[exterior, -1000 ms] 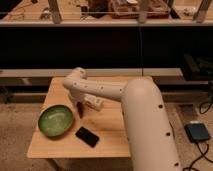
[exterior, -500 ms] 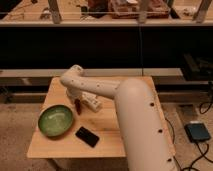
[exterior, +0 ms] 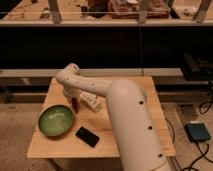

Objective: Drag the pepper across the table

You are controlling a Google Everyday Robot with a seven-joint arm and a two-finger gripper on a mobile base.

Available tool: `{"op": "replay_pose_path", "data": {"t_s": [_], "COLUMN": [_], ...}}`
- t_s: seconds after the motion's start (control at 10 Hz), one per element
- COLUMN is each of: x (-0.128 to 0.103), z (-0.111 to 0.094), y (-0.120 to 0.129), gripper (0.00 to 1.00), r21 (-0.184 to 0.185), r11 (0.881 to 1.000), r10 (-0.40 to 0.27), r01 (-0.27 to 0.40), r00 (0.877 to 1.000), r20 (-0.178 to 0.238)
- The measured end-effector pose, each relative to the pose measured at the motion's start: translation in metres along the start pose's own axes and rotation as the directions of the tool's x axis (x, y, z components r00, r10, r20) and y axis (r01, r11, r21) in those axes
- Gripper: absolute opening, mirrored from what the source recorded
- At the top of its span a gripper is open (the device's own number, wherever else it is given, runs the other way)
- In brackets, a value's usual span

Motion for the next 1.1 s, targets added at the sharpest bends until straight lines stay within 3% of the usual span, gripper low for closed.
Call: {"op": "replay_pose_path", "data": {"t_s": [0.6, 1.1], "x": [0.0084, 0.0082], "z": [0.0110, 0.0113], "y": [-0.0099, -0.0102], "gripper": [0.00, 0.00], "r21": [0.029, 0.029], "r11": [0.999, 0.999], "r10": [-0.045, -0.046], "r01": [0.044, 0.045], "r00": [0.998, 0.998], "r20": [0.033, 0.034]}}
